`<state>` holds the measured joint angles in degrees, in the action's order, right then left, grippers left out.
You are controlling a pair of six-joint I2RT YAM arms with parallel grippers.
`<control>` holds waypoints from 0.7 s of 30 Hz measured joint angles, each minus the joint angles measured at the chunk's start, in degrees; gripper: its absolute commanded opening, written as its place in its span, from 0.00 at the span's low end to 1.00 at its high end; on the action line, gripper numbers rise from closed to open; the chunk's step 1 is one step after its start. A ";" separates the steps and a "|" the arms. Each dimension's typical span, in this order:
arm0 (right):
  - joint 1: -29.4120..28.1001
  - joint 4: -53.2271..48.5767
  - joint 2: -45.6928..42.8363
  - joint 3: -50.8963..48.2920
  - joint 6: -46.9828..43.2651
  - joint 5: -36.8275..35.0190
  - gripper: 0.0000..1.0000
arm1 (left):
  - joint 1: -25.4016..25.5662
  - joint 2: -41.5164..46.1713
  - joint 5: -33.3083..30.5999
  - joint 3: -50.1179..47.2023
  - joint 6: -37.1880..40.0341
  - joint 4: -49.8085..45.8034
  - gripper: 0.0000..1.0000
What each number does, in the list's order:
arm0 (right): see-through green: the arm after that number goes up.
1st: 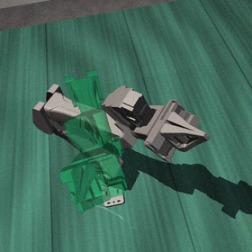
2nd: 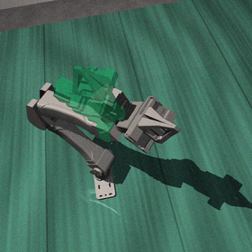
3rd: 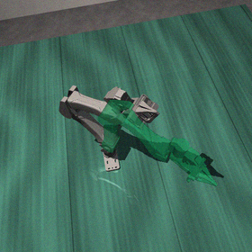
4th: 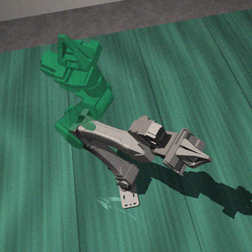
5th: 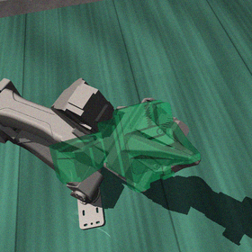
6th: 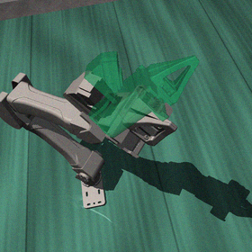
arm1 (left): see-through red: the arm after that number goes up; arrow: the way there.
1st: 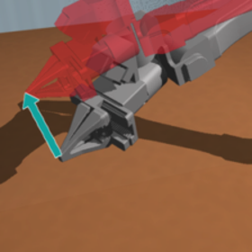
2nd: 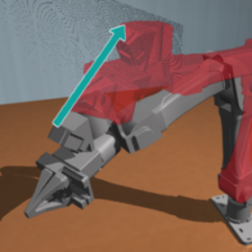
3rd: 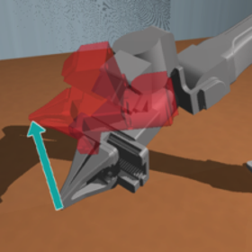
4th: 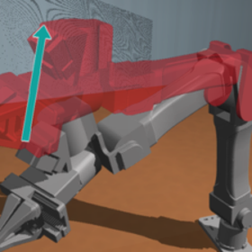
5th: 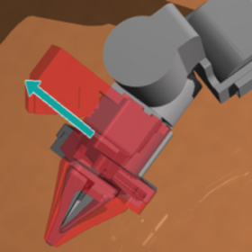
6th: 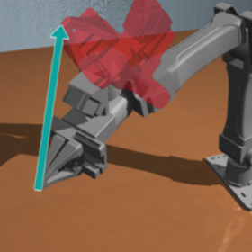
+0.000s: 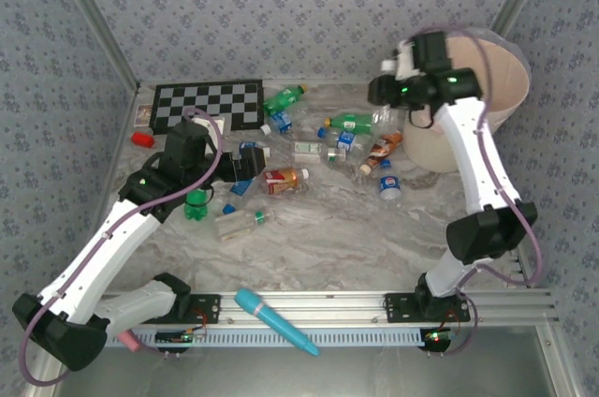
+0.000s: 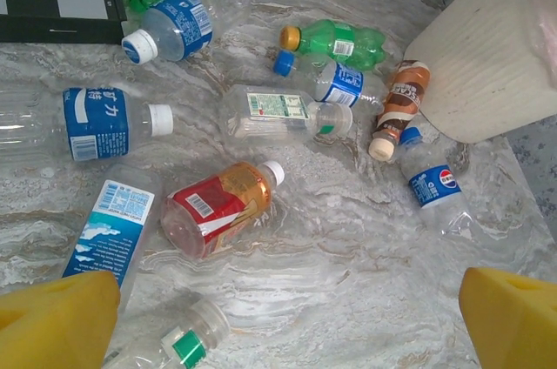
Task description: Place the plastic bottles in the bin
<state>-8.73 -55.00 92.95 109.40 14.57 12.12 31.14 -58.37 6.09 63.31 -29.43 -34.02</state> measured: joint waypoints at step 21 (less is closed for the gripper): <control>26.29 25.49 -6.71 -6.82 30.18 8.85 0.57 | 0.17 0.09 6.67 0.63 1.09 3.76 1.00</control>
<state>17.56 -29.52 86.24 102.59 44.75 20.97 31.31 -58.28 12.75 63.94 -28.34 -30.26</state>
